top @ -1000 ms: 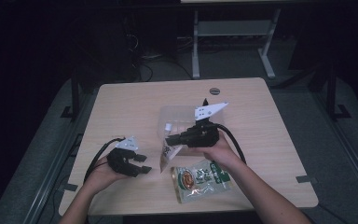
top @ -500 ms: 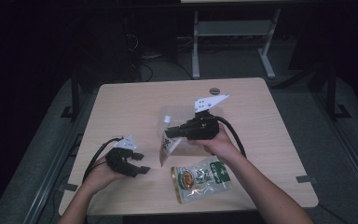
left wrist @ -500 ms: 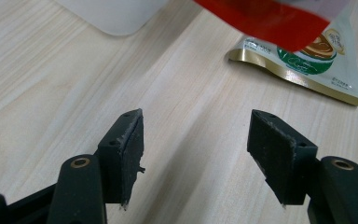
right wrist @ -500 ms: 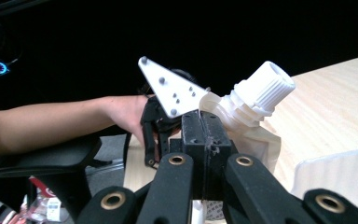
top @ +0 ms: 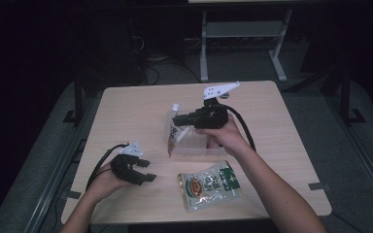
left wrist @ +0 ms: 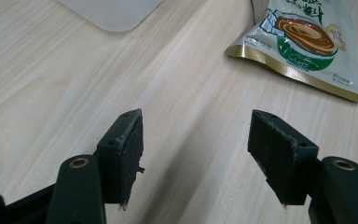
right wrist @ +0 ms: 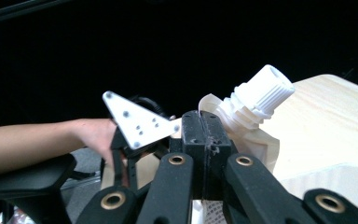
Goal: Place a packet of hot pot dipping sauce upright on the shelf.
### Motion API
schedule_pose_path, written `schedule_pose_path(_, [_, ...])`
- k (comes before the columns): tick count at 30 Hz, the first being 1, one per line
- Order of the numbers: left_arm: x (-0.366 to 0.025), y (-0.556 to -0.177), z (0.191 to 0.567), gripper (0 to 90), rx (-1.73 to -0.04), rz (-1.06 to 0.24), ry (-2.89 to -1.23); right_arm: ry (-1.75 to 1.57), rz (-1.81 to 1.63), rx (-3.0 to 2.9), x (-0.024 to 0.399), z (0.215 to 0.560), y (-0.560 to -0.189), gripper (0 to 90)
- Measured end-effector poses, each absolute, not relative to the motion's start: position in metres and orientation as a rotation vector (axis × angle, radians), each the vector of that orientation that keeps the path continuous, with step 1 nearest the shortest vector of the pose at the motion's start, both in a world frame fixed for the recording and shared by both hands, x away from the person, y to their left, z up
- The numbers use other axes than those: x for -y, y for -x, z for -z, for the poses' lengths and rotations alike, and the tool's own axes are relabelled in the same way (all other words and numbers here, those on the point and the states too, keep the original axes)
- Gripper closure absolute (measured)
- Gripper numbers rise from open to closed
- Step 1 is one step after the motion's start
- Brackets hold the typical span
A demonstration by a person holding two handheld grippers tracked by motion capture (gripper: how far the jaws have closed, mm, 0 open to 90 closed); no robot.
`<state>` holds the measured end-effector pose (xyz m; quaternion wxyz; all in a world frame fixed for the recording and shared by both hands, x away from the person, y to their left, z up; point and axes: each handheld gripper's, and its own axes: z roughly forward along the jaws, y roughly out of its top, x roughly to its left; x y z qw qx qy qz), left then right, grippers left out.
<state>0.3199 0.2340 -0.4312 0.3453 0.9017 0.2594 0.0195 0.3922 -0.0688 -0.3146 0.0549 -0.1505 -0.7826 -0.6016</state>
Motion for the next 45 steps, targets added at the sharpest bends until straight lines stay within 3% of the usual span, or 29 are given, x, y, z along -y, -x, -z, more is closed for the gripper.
schedule_pose_path(11, [-0.232,-0.320,0.433,35.3,-0.670,-0.041,-2.352,0.522,1.829,2.406,0.064,0.305,-0.418,90.0])
schedule_pose_path(24, [-0.232,-0.320,0.434,32.4,-0.665,-0.042,-2.368,0.636,1.789,2.435,0.057,0.318,-0.444,90.0])
schedule_pose_path(45, [-0.230,-0.319,0.436,32.4,-0.669,-0.030,-2.371,0.683,1.627,2.593,0.034,0.335,-0.449,90.0])
